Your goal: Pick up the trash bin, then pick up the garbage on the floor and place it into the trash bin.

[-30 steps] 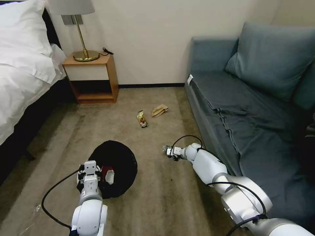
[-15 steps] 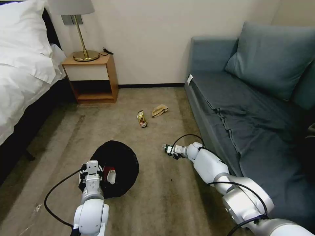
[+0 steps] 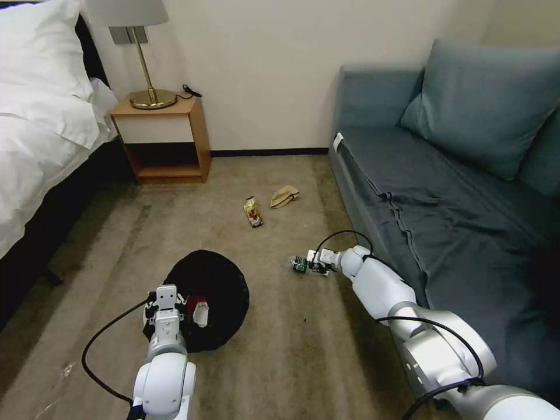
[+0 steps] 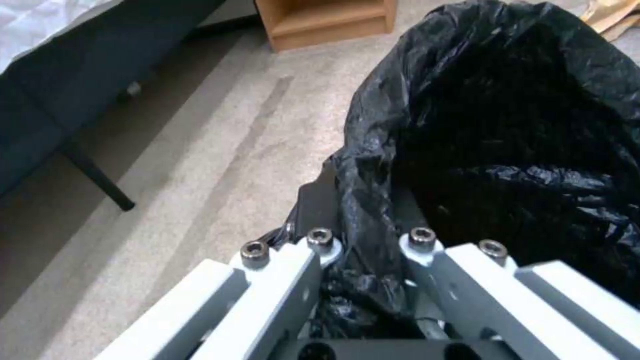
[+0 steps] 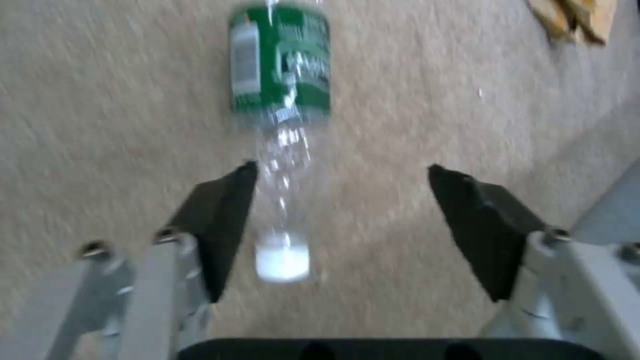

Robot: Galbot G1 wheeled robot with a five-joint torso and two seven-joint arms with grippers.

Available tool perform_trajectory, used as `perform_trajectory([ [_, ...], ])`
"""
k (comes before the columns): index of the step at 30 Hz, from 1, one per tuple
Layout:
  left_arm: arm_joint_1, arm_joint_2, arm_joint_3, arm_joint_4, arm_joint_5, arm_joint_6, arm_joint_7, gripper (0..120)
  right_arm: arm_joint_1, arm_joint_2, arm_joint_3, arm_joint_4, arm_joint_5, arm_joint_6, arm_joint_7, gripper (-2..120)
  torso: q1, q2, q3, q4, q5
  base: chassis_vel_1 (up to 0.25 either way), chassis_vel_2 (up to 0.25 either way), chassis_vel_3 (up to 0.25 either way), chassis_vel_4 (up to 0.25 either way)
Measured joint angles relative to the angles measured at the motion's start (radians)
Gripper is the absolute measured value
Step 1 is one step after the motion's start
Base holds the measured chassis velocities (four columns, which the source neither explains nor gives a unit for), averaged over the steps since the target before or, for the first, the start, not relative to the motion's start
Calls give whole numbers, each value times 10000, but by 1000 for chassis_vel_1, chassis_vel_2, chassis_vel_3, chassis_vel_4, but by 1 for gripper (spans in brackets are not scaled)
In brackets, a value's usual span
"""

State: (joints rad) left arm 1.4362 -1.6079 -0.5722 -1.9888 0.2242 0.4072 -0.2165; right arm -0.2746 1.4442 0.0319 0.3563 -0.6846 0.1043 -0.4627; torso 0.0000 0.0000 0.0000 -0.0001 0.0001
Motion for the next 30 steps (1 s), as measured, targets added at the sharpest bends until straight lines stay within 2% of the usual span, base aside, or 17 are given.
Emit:
perform_trajectory([
  [1,0,0,0,0,0,0,0,4,0,0,0,0,0,0,0,72,0,0,0,0,0,0,0,0,0],
  [3,-3,0,25,6,-1,0,4,4,80,-27,233,-189,-319,-30,75,82,0,-1,1,0,0,0,0,0,0],
  [4,-3,0,25,6,-1,0,4,4,80,-27,233,-189,-319,-30,75,82,0,-1,1,0,0,0,0,0,0],
  [6,-2,0,59,6,-4,0,9,4,180,-23,477,-432,-419,-69,201,93,0,0,0,-1,0,0,0,0,0],
  [9,-2,0,91,3,-9,-3,12,4,200,73,526,-564,-395,-92,285,99,0,0,0,0,-1,0,0,0,0],
  [26,51,0,160,-160,-21,-32,40,4,204,452,758,-1105,-310,-214,572,100,0,0,0,1,-2,0,0,0,0],
  [30,90,0,254,-227,-27,-35,44,4,281,461,704,-1268,110,-311,362,100,0,0,0,1,-2,0,0,0,0],
])
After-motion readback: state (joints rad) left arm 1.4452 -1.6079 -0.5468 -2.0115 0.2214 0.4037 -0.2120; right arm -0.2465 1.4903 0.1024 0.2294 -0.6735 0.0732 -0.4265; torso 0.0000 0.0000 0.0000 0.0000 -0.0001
